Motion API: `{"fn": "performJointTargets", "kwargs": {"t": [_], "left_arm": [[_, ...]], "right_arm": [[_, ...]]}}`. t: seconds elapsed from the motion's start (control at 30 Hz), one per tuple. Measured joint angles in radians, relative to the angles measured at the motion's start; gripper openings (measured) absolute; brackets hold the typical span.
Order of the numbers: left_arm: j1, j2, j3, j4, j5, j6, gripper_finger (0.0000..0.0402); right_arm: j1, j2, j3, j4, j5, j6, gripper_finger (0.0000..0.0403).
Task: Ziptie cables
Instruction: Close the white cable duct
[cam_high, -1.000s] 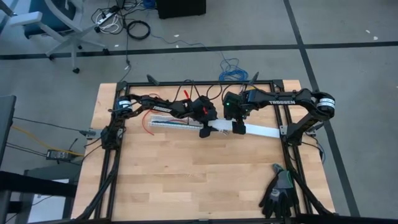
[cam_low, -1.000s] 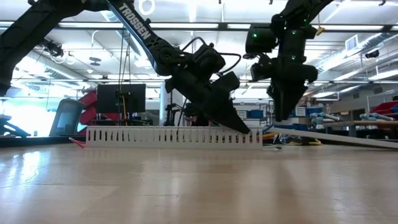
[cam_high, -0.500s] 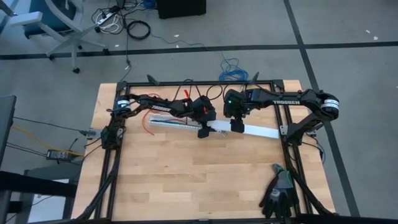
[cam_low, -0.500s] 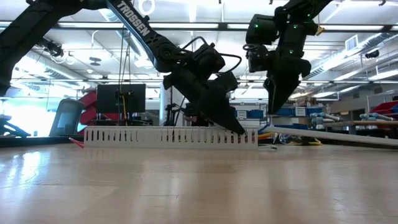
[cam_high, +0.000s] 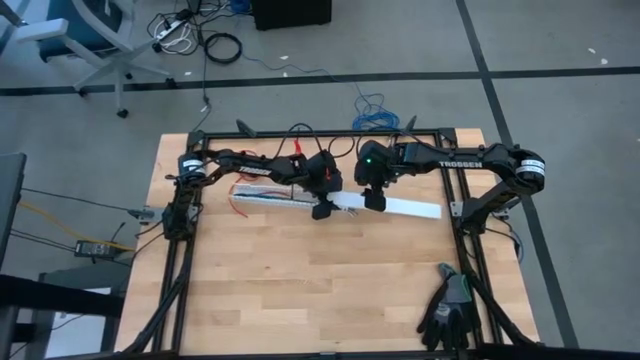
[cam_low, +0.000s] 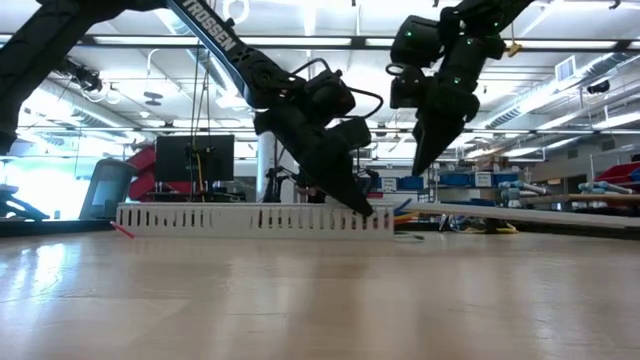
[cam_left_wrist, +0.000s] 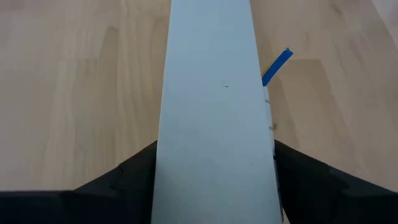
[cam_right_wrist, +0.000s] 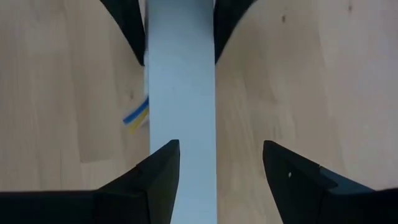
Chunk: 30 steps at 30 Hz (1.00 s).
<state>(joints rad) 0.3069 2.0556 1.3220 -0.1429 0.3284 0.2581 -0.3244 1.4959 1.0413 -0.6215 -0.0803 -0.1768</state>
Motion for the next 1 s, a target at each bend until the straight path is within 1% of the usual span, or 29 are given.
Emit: {"fn": "performJointTargets", "kwargs": {"t": [0.13,0.3,0.47,0.6,0.7,0.83,1.0], "left_arm": [[0.0,-0.01,-0.001,0.001,-0.017,0.001,0.0277],[0.0,-0.011,-0.002,0.0,-0.015,-0.001,0.0278],[0.0,-0.011,-0.002,0.004,-0.005,-0.009,0.0278],[-0.001,-0.012,-0.002,0.046,-0.005,-0.059,0.0279],[-0.007,-0.013,-0.001,0.043,-0.05,-0.085,0.028],[-0.02,-0.013,-0.001,0.045,-0.104,-0.086,0.0295],[-0.041,-0.015,0.0,0.047,-0.132,-0.055,0.033]], "right_arm": [[0.0,0.0,0.0,0.003,-0.001,-0.004,0.0217],[-0.005,0.0,0.0,-0.005,-0.001,-0.002,0.0217],[-0.006,0.0,0.0,0.023,-0.001,-0.009,0.0216],[-0.006,0.0,0.0,0.024,-0.001,-0.027,0.0215],[-0.006,0.0,0.0,0.022,0.0,-0.027,0.0217],[-0.006,0.0,0.0,0.02,0.0,-0.027,0.0217],[-0.006,0.0,0.0,0.02,0.0,-0.003,0.0215]]}}
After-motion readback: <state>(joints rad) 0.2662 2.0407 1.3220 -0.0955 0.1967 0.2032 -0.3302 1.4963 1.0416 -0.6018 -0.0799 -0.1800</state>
